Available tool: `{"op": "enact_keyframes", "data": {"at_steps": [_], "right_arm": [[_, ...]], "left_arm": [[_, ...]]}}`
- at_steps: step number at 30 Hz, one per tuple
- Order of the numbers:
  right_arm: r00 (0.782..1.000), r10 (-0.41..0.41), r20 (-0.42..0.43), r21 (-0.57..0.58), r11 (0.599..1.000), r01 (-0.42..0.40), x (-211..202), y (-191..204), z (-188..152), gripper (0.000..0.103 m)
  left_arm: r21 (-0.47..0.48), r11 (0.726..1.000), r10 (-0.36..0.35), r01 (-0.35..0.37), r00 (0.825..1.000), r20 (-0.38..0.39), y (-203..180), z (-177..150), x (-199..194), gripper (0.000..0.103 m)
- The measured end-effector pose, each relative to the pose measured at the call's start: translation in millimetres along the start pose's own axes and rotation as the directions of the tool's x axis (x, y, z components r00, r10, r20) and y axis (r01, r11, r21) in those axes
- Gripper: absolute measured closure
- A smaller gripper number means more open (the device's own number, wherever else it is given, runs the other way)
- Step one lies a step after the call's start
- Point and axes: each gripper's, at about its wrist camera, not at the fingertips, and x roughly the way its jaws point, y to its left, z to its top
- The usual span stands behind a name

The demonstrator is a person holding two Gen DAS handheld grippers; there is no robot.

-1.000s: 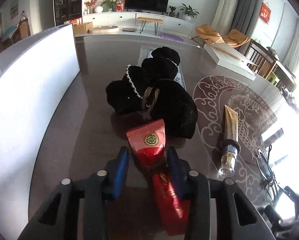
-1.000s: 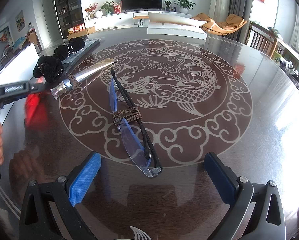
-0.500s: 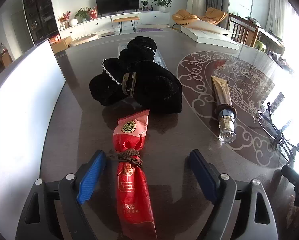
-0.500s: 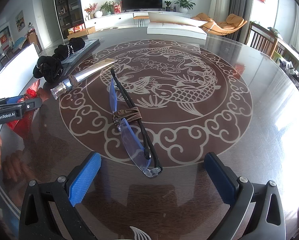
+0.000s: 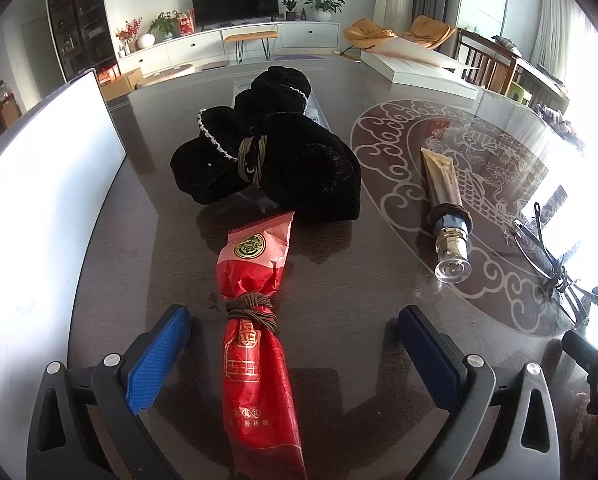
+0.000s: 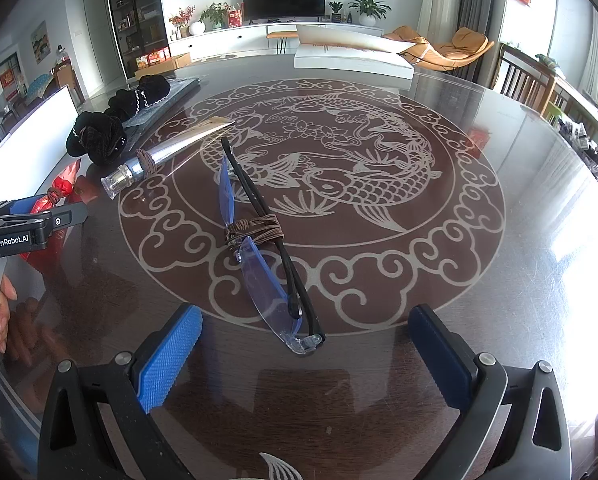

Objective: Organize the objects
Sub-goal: 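Close the left gripper around the red pouch with the gold emblem, then lift the red pouch with the left gripper while the right gripper grasps the glasses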

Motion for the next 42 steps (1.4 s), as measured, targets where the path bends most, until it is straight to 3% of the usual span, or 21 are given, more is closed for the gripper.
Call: {"op": "enact_keyframes", "data": {"at_steps": [18,19,20,21,23,25,26,28,32,35,37,39,40,42], "right_arm": [[1.000,0.000,0.000,0.000,1.000,0.000,-1.2,0.1,-0.9,0.000],[1.000,-0.001,0.000,0.000,1.000,0.001,-1.1,0.2,-0.8,0.000],[1.000,-0.001,0.000,0.000,1.000,0.001,-1.2,0.2,-0.9,0.000],[1.000,0.000,0.000,0.000,1.000,0.000,-1.2,0.2,-1.1,0.000],[1.000,0.004,-0.002,-0.001,1.000,-0.004,-1.4,-0.9,-1.3,0.000],[0.998,0.057,-0.021,-0.002,0.998,-0.057,-2.4,-5.8,1.8,0.000],[0.992,0.126,-0.029,0.017,0.992,-0.125,-4.4,-13.6,4.8,0.000],[0.983,0.178,-0.041,0.069,0.982,-0.175,-7.2,-29.3,14.2,0.002],[0.974,0.207,-0.094,0.008,0.978,-0.207,-11.0,-25.2,44.2,0.017],[0.968,0.214,-0.132,-0.090,0.970,-0.226,-2.0,3.4,56.8,0.019],[0.969,0.181,-0.166,-0.177,0.962,-0.210,11.1,27.2,60.5,0.032],[0.970,0.131,-0.207,-0.232,0.956,-0.178,22.2,41.4,56.3,0.068],[0.975,0.124,-0.182,-0.237,0.957,-0.166,18.5,43.3,55.4,0.074],[0.971,0.145,-0.188,-0.200,0.963,-0.182,13.9,39.9,52.0,0.074]], "left_arm": [[0.043,0.999,-0.022,0.023,1.000,-0.020,1.8,0.7,-1.7,0.000],[0.044,0.999,-0.023,0.023,1.000,-0.004,0.9,0.0,-3.8,0.011],[0.050,0.998,-0.028,0.027,0.999,0.020,-1.0,-1.1,-7.1,0.030],[0.058,0.998,-0.030,0.028,0.999,0.041,-3.0,-2.3,-10.1,0.038],[0.074,0.997,-0.041,0.036,0.997,0.065,-6.7,-5.2,-14.7,0.073],[0.071,0.996,-0.055,0.050,0.996,0.067,-6.9,-9.0,-18.4,0.082],[0.067,0.996,-0.058,0.053,0.996,0.069,-6.1,-11.8,-20.5,0.083],[0.059,0.997,-0.061,0.057,0.995,0.074,-5.4,-20.9,-27.1,0.083],[0.037,0.996,-0.084,0.081,0.993,0.077,-3.7,-35.7,-37.5,0.083],[0.039,0.995,-0.094,0.091,0.992,0.084,-3.9,-44.3,-43.3,0.083],[0.037,0.995,-0.096,0.093,0.991,0.090,-3.4,-49.0,-48.2,0.083],[0.026,0.995,-0.101,0.099,0.990,0.100,-2.0,-52.7,-56.5,0.083],[0.022,0.995,-0.104,0.102,0.989,0.108,-1.5,-54.3,-61.4,0.083],[0.018,0.994,-0.105,0.104,0.986,0.129,0.6,-58.4,-73.6,0.083]]}}
